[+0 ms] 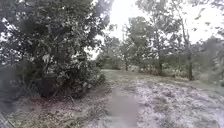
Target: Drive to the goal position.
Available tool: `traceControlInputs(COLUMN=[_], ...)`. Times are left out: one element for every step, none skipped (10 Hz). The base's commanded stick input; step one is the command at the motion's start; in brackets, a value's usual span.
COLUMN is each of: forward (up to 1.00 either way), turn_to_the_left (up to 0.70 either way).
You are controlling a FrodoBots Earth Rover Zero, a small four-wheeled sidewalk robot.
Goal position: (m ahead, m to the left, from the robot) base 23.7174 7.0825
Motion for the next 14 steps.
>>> traceControlInputs(forward=[0.0, 0.0, 0.0, 0.0, 0.0, 0.0, 0.0, 0.0, 0.0, 0.0, 0.0, 0.0, 0.0, 0.0], turn_to_the_left=[-0.45, -0.45, -0.45, -0.45, -0.45, -0.45, -0.45, -0.45, -0.45, -0.45, -0.45, -0.45, -0.45, -0.45])
